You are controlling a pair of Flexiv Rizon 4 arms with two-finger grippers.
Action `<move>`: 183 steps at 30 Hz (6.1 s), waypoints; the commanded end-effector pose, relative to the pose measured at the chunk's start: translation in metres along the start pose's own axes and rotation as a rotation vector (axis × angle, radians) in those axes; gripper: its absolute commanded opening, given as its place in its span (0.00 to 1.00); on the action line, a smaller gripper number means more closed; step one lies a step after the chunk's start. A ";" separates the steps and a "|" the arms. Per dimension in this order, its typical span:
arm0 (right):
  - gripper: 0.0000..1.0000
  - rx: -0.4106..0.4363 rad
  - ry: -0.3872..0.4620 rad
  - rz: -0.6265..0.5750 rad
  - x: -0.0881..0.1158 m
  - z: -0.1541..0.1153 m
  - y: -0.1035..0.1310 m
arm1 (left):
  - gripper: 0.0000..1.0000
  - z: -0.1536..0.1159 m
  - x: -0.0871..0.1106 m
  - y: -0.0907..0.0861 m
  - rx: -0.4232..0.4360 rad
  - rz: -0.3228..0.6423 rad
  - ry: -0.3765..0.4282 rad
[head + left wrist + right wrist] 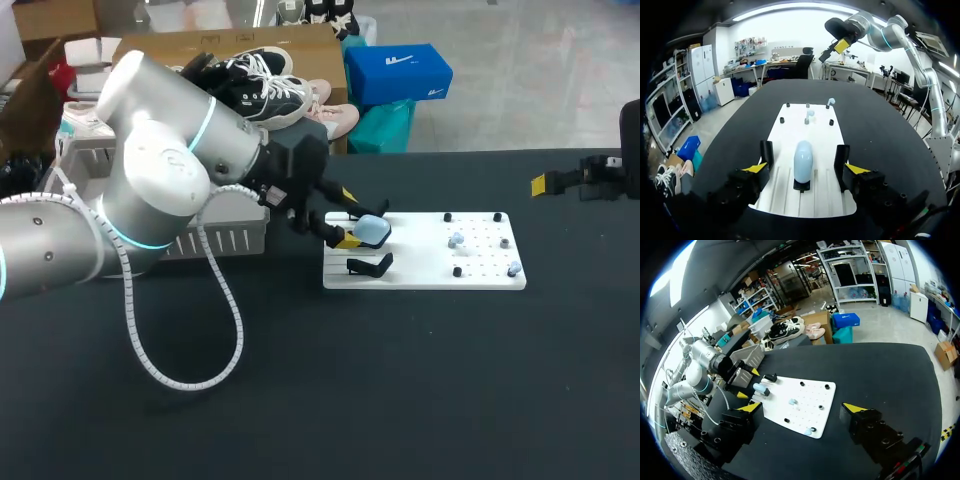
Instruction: Pick up each earbud case from the left stands, insert the matching earbuds, close the lid, and place the case in the box.
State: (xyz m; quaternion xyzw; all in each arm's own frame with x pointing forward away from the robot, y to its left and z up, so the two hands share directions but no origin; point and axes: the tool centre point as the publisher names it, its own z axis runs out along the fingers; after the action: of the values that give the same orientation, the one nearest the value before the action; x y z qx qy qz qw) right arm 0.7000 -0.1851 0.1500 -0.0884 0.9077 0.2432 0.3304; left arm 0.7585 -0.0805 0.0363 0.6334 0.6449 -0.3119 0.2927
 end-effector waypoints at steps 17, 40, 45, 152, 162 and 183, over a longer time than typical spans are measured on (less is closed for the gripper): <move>1.00 0.000 0.000 0.000 0.000 0.000 0.000 | 1.00 0.013 0.006 0.008 0.084 -0.023 -0.053; 1.00 0.000 0.000 0.000 0.000 0.000 0.000 | 1.00 0.019 0.003 -0.004 0.038 -0.065 -0.096; 1.00 0.000 0.000 0.000 0.000 0.000 0.000 | 1.00 0.018 0.004 -0.003 0.024 -0.072 -0.099; 1.00 0.000 0.000 0.000 0.000 0.000 0.000 | 0.00 0.019 0.004 0.002 -0.026 -0.063 -0.079; 1.00 0.000 0.000 0.000 0.000 0.000 0.000 | 0.00 0.006 -0.016 -0.007 -0.051 -0.037 -0.118; 1.00 -0.143 0.219 -0.191 0.008 0.081 0.059 | 0.00 0.014 -0.055 -0.007 -0.123 -0.039 -0.170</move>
State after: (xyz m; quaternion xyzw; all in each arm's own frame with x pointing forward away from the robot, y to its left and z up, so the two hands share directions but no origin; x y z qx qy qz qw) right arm 0.6924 -0.1173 0.1303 -0.2053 0.9123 0.2300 0.2695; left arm 0.7530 -0.1234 0.0695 0.5736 0.6493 -0.3304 0.3745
